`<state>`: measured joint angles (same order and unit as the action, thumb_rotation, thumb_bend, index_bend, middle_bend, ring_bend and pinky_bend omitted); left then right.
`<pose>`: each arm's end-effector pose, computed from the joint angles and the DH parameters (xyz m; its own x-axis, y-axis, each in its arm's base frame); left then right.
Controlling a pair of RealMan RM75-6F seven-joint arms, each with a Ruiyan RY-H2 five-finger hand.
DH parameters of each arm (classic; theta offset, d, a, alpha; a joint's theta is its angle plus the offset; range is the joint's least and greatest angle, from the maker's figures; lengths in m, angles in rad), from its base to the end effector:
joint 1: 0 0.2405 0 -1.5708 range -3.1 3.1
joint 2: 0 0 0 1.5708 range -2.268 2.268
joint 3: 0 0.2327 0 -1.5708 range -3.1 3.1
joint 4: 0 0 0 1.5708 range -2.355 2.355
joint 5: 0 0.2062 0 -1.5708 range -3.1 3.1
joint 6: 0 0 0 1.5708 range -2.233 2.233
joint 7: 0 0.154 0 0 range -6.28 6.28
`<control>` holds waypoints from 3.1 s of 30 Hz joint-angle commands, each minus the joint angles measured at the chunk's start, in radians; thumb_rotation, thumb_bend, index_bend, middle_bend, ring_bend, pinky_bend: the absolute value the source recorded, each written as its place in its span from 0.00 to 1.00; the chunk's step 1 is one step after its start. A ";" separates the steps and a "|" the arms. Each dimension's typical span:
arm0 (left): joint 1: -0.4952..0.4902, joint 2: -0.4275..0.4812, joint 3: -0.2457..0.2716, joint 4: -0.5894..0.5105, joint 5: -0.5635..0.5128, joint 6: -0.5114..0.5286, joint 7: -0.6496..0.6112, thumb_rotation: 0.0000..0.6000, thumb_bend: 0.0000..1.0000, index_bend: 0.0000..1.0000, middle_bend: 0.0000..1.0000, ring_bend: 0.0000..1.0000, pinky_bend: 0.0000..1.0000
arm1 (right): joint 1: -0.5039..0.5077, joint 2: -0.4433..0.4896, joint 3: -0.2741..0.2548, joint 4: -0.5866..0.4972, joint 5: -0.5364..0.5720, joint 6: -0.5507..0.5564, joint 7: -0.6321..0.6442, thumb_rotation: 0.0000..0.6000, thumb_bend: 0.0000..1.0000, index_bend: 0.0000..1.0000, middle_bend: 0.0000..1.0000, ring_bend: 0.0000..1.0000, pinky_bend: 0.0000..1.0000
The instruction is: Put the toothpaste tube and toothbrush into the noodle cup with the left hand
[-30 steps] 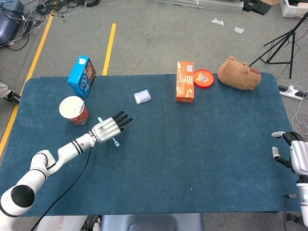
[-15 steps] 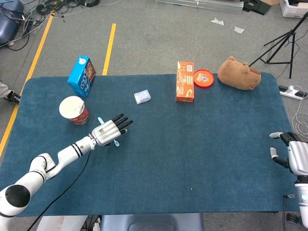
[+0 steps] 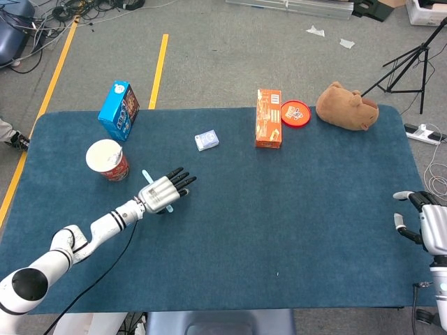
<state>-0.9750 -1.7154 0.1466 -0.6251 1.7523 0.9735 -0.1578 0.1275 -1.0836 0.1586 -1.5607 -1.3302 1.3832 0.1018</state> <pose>-0.1573 0.4034 -0.0294 0.8488 -0.1030 0.5187 0.2738 -0.7535 -0.5977 -0.3112 -0.2235 0.1833 0.3436 0.0446 0.9381 -0.9340 0.1202 0.3364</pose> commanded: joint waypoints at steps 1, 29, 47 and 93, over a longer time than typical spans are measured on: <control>-0.001 -0.007 -0.001 0.008 -0.002 -0.003 -0.001 1.00 0.02 0.25 0.00 0.00 0.00 | 0.000 0.001 0.000 0.000 0.000 0.000 0.001 1.00 0.35 0.39 0.42 0.29 0.56; -0.017 -0.077 -0.026 0.068 -0.028 -0.025 -0.013 1.00 0.02 0.25 0.00 0.00 0.00 | -0.004 0.007 -0.003 -0.007 -0.011 0.008 0.012 1.00 0.35 0.39 0.42 0.29 0.56; -0.030 -0.174 -0.083 0.187 -0.083 -0.031 -0.002 1.00 0.02 0.25 0.00 0.00 0.00 | -0.008 0.013 -0.006 -0.013 -0.025 0.018 0.022 1.00 0.35 0.39 0.42 0.29 0.56; 0.019 0.045 -0.237 -0.222 -0.411 -0.285 0.421 1.00 0.02 0.46 0.00 0.00 0.00 | 0.002 -0.002 -0.017 -0.014 -0.030 0.003 -0.010 1.00 0.35 0.39 0.42 0.29 0.56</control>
<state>-0.9562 -1.6680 -0.0912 -0.8492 1.3418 0.6899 0.2640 0.1293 -1.0852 0.1415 -1.5744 -1.3603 1.3865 0.0919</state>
